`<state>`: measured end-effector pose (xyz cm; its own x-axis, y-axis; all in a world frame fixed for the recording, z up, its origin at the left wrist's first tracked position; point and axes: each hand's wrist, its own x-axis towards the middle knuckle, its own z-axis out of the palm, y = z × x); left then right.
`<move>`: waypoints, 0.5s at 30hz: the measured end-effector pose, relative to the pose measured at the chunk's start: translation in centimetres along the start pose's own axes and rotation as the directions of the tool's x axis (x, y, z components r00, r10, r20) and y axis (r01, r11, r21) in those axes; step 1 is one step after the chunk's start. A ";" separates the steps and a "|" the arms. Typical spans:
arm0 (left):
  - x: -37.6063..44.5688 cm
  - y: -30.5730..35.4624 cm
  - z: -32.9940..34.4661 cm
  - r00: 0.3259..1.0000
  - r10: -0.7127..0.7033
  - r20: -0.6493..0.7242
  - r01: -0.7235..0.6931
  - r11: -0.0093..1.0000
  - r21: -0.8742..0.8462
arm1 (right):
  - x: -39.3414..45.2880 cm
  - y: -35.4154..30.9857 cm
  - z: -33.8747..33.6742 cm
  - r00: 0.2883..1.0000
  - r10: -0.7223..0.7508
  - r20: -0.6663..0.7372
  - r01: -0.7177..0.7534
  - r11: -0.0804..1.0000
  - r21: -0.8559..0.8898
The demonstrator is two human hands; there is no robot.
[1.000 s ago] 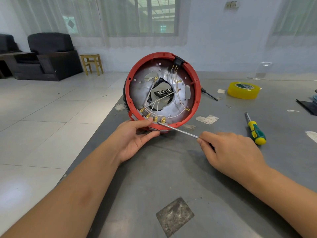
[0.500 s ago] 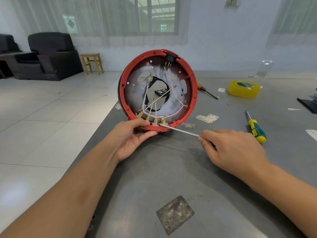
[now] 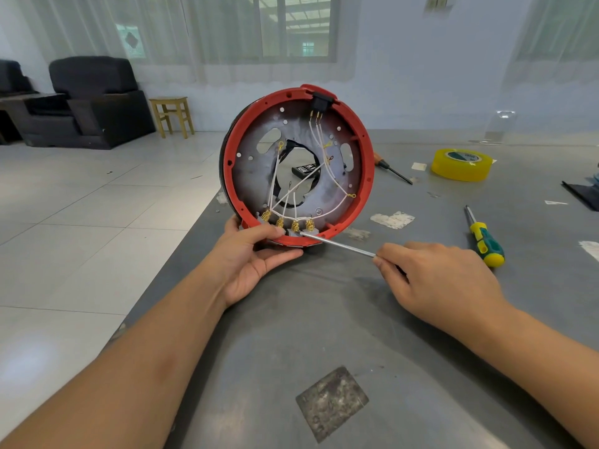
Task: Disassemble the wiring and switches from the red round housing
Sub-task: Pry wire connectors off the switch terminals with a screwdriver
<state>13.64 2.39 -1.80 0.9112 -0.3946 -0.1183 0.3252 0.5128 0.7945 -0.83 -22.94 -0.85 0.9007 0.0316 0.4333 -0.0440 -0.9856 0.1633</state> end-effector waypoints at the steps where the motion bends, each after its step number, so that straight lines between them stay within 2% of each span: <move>1: -0.1 0.0 0.0 1.000 0.001 0.003 -0.001 1.000 -0.006 | 0.0 0.0 0.0 1.000 0.002 0.008 -0.002 1.000 0.011; 9: -0.1 0.0 0.1 0.999 -0.002 0.033 0.002 1.000 -0.002 | 0.4 0.6 -0.2 0.996 -0.008 0.090 -0.004 0.992 0.130; 15: -0.1 -0.1 0.3 1.000 -0.003 0.017 0.003 1.000 0.003 | 0.2 0.3 0.0 0.999 0.010 0.031 -0.012 0.999 0.048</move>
<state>13.50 2.16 -1.67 0.9057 -0.4091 -0.1107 0.3274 0.5093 0.7959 -0.65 -23.23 -0.72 0.9132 0.0160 0.4072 -0.0338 -0.9928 0.1150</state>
